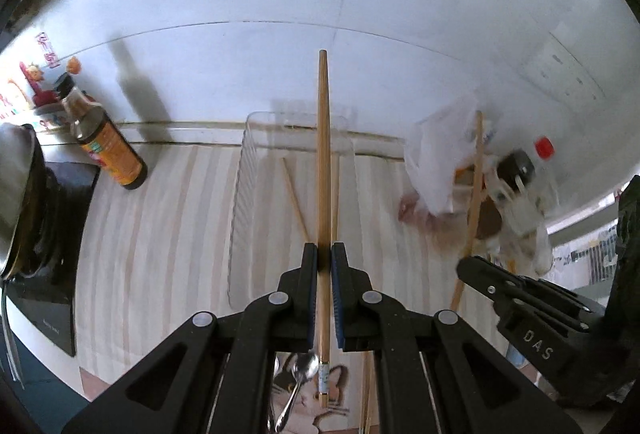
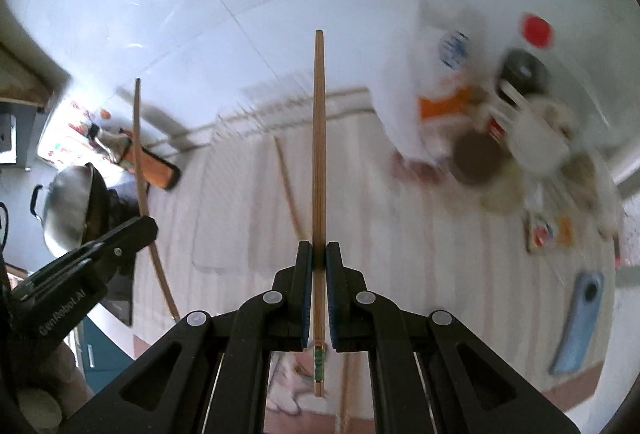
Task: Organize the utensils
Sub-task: 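Lift both held chopsticks and carry them over the clear basket, then open both grippers to release the chopsticks into the basket, then return both grippers to the remaining chopsticks and close each on one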
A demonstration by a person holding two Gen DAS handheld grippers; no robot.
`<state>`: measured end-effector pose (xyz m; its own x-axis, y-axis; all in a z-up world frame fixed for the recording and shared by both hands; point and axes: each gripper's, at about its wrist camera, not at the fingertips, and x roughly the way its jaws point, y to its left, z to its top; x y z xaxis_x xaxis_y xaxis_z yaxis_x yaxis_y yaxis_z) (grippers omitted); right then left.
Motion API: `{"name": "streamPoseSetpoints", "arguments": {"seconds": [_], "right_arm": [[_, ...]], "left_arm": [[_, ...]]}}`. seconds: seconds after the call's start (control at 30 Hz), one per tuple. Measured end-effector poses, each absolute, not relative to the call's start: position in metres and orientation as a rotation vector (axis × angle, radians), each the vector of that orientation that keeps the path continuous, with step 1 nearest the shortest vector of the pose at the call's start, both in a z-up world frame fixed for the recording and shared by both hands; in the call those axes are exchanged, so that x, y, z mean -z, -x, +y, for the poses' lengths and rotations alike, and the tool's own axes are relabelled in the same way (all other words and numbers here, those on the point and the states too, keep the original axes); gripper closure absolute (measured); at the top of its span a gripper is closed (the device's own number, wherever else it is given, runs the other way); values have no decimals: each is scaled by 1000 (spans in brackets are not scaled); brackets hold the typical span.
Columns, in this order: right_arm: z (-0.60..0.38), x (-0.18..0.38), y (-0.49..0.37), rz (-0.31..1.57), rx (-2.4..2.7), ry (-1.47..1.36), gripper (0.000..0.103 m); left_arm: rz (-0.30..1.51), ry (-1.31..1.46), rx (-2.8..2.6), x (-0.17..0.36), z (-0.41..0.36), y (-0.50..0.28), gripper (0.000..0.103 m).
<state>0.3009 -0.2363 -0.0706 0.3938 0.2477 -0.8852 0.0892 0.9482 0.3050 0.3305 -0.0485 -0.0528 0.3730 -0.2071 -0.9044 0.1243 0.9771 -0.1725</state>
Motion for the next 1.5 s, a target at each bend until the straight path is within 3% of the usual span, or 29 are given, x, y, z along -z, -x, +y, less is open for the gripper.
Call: {"name": "streamPoseSetpoints", "arguments": {"seconds": [0.4, 0.57, 0.63, 0.77, 0.87, 0.97, 1.1, 1.23, 1.33, 1.5], "right_arm": [[-199, 121, -418, 1276, -124, -340, 96], [-188, 157, -435, 1380, -120, -337, 91], [-192, 158, -433, 1376, -121, -352, 84], [-204, 144, -413, 1334, -87, -321, 74], [-218, 130, -390, 1302, -49, -274, 63], [-231, 125, -356, 1278, -3, -255, 52], [-243, 137, -311, 1276, 43, -242, 49], [-245, 183, -263, 1382, 80, -249, 49], [-248, 219, -234, 1467, 73, -302, 63], [-232, 266, -210, 1551, 49, -312, 75]], "left_arm": [[1406, 61, 201, 122, -43, -425, 97], [1371, 19, 139, 121, -35, -419, 92], [1343, 17, 117, 116, -29, -414, 85], [1236, -24, 37, 98, -17, -388, 39], [1165, -21, -5, 90, -9, -362, 28], [1117, -12, -20, 91, -5, -336, 0], [1122, -29, -41, 111, -6, -306, 0], [1173, -91, -84, 149, -7, -279, 0], [1218, -119, -117, 170, -3, -264, 0], [1262, -158, -165, 196, 1, -242, 0]]}}
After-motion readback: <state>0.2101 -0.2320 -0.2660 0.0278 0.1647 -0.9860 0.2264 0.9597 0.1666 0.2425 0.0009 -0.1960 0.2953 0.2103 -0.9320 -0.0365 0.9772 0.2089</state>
